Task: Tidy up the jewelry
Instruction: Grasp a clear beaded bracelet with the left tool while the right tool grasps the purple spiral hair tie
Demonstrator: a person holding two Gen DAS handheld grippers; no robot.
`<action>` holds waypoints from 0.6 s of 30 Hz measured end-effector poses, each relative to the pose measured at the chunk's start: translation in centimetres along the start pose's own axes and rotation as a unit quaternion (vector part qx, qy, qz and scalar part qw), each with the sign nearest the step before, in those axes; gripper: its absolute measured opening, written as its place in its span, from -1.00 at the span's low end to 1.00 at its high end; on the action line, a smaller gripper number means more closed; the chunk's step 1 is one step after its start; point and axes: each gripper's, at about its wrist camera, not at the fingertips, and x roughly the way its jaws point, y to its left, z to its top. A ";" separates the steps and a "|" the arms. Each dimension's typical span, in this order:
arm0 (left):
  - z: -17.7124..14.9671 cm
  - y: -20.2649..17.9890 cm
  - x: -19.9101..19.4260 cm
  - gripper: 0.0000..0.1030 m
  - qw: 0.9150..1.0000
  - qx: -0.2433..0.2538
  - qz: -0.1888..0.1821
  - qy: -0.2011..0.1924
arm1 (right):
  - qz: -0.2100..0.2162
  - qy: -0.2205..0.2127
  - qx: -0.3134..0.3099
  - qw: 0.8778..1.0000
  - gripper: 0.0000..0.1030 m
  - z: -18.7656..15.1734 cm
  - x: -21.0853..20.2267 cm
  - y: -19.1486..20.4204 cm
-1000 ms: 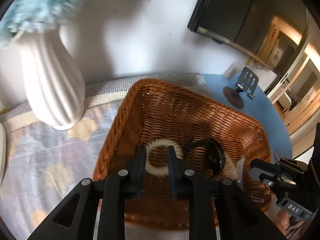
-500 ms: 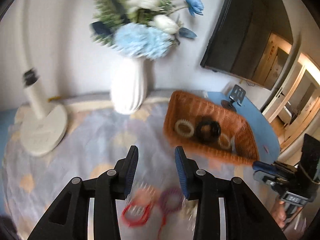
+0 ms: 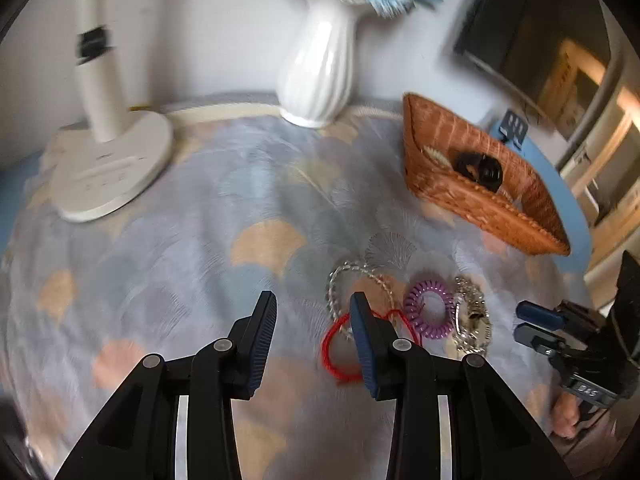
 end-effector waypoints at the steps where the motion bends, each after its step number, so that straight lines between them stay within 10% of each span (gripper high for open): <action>1: 0.5 -0.3 0.9 -0.24 1.000 0.013 0.000 0.010 | -0.005 0.009 -0.009 1.000 -0.35 0.4 0.1 0.3; 18: 1.1 -1.5 4.7 -0.43 0.995 0.091 0.032 0.030 | 0.006 0.162 -0.148 0.976 -0.37 8.0 9.3 3.8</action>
